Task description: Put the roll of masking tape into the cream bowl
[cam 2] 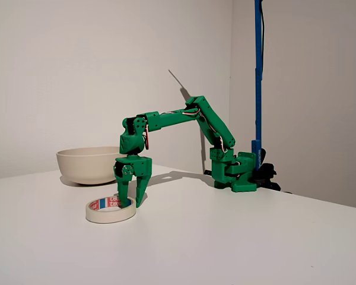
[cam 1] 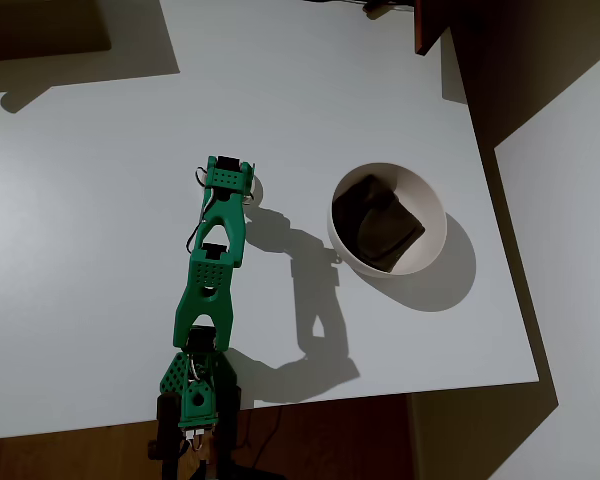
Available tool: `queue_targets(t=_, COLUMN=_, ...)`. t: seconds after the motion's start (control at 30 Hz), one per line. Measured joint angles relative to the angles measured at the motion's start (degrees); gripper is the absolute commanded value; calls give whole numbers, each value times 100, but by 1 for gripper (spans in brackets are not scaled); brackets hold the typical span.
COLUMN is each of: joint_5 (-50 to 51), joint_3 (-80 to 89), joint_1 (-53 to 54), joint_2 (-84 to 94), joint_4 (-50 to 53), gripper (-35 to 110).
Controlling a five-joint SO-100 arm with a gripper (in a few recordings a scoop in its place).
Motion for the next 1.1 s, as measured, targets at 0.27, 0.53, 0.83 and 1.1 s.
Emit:
queue_targets(t=0.27, joint_5=-9, joint_3=0, joint_1=-35, joint_2=0, joint_4=-79, gripper=-8)
queue_targets(t=0.53, joint_5=141, joint_3=9, joint_1=-220, joint_2=501, joint_4=132, gripper=-8)
queue_targets(t=0.83, joint_5=422, joint_3=-88, joint_1=-387, joint_2=2312, joint_4=905, gripper=-8)
queue_targets(t=1.1, joint_5=527, joint_3=-88, joint_1=-264, joint_2=4263, joint_4=1494, gripper=-8)
